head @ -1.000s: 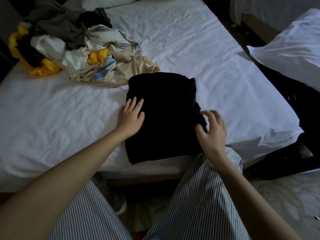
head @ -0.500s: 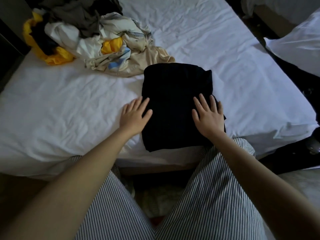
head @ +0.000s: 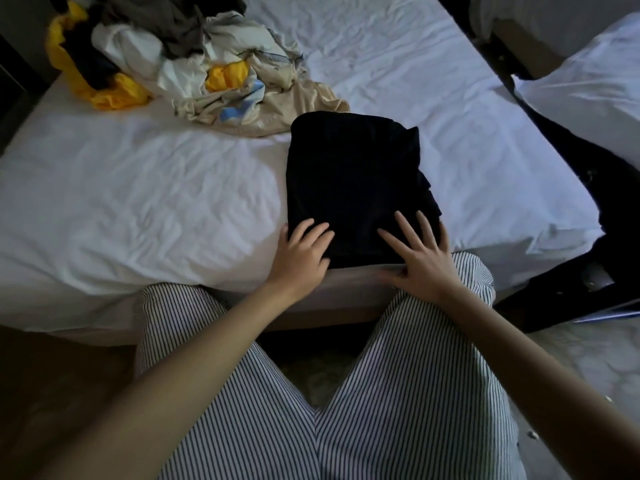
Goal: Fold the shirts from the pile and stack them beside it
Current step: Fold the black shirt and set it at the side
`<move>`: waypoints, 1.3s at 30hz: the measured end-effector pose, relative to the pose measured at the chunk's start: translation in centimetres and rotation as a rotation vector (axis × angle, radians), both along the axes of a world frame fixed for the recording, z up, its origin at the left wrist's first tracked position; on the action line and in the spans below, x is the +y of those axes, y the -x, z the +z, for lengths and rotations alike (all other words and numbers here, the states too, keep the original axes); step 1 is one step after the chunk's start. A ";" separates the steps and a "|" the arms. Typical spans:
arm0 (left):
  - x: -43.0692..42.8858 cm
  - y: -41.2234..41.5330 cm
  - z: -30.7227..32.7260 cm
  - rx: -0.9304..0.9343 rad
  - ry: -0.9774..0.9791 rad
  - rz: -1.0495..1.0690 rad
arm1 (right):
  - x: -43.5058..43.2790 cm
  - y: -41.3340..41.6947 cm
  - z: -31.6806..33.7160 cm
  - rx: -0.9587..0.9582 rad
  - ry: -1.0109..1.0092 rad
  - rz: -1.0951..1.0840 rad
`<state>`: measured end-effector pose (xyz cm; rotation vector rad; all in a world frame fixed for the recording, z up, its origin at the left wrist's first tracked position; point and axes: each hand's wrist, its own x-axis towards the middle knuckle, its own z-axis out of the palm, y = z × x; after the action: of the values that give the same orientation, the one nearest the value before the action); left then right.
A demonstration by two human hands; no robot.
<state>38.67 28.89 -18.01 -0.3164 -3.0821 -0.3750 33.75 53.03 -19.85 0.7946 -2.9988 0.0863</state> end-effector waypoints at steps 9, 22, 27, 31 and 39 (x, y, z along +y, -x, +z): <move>-0.9 -0.6 1.1 0.058 0.064 0.035 | 1.5 1.2 2.0 -0.128 0.210 -0.019; -3.5 -0.2 2.6 -0.376 -0.257 0.001 | 1.5 2.0 3.3 -0.238 0.007 0.099; -3.9 0.6 5.1 -0.400 -0.327 0.053 | 1.5 2.1 5.9 -0.260 0.021 0.077; -3.2 -0.6 4.1 -0.478 -0.016 -0.174 | 1.1 1.7 7.9 -0.525 -0.296 0.110; -0.1 9.4 6.1 -0.256 -0.321 -0.028 | -4.9 6.0 8.6 -0.189 0.145 -0.093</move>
<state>29.31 28.82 -11.92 -0.3222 -3.1846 -0.9675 27.78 48.17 -11.24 0.6662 -3.1534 0.3917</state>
